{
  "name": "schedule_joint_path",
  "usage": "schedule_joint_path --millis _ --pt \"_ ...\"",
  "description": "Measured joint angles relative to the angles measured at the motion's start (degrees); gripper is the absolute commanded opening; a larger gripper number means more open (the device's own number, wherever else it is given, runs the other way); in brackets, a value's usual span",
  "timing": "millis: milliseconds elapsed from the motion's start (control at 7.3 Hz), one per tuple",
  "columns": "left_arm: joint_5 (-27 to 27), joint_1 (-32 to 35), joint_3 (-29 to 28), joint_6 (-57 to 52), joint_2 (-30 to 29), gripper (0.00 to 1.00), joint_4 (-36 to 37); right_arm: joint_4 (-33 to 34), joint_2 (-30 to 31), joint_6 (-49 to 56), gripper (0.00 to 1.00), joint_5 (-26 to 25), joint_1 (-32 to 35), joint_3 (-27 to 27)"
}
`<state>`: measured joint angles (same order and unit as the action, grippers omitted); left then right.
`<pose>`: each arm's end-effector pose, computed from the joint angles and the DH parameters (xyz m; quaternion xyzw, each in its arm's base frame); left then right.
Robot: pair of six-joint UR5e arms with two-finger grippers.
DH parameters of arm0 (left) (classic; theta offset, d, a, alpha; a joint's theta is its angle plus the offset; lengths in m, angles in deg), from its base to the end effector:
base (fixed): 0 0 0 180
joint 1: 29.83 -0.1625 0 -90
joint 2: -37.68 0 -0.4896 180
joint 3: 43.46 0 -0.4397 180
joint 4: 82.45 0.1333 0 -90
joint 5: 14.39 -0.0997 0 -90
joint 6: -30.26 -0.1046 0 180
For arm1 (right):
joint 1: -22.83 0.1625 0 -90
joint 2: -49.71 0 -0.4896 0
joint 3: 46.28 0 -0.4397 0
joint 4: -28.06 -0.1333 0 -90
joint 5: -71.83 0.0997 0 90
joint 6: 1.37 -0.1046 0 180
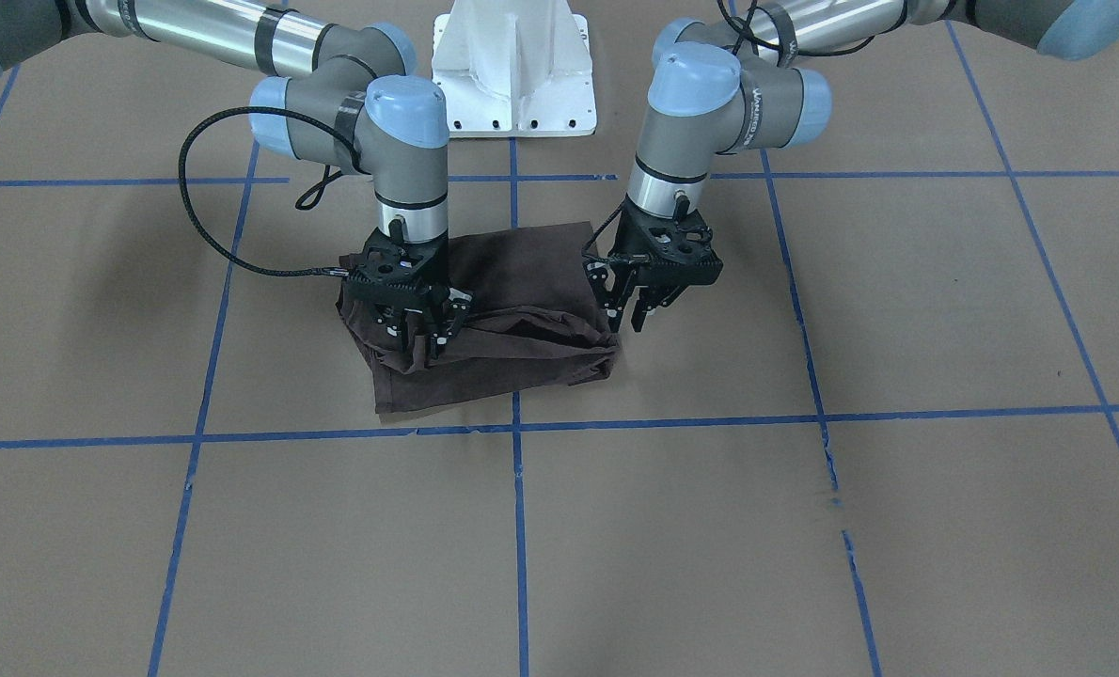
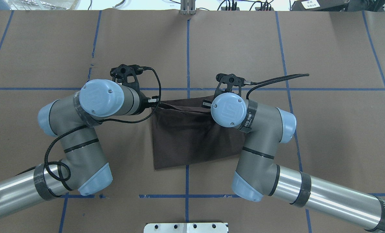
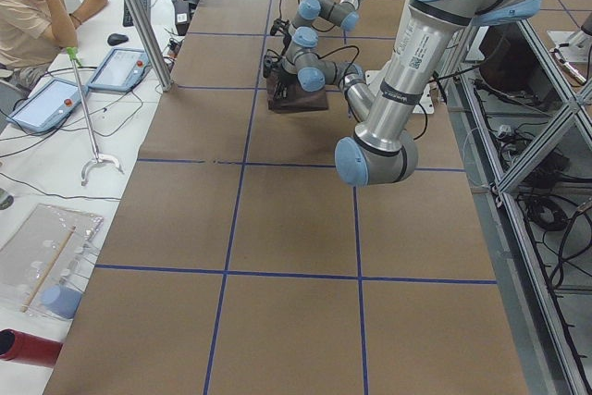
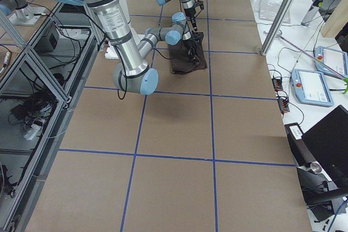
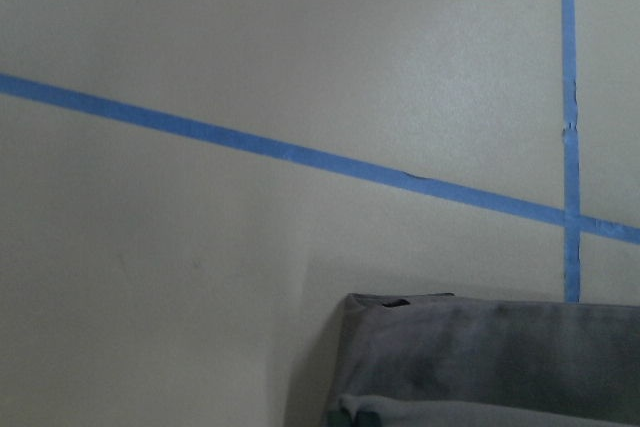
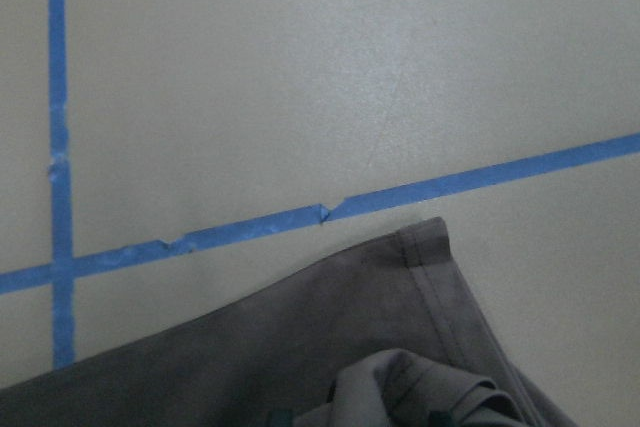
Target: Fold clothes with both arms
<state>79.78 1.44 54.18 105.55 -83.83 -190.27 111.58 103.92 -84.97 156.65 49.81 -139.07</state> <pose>0.5661 -0.4909 0.2756 0.1567 0.4512 -0.1093 0.8717 -0.6252 -0.4785 0.2885 0.1499 -0.3547 0.1819 0.9048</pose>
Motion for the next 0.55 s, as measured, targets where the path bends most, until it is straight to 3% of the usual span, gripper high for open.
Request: schedule_joint_path --millis 274,548 --pt "3.35 1.58 0.58 -3.47 0.27 1.0 -0.32 0.35 -0.17 2.9 1.0 2.73 0.53 -3.09" --pt "4.38 1.99 0.76 -4.11 0.39 1.0 -0.37 0.48 0.26 4.65 1.0 0.1 -2.92 -4.37"
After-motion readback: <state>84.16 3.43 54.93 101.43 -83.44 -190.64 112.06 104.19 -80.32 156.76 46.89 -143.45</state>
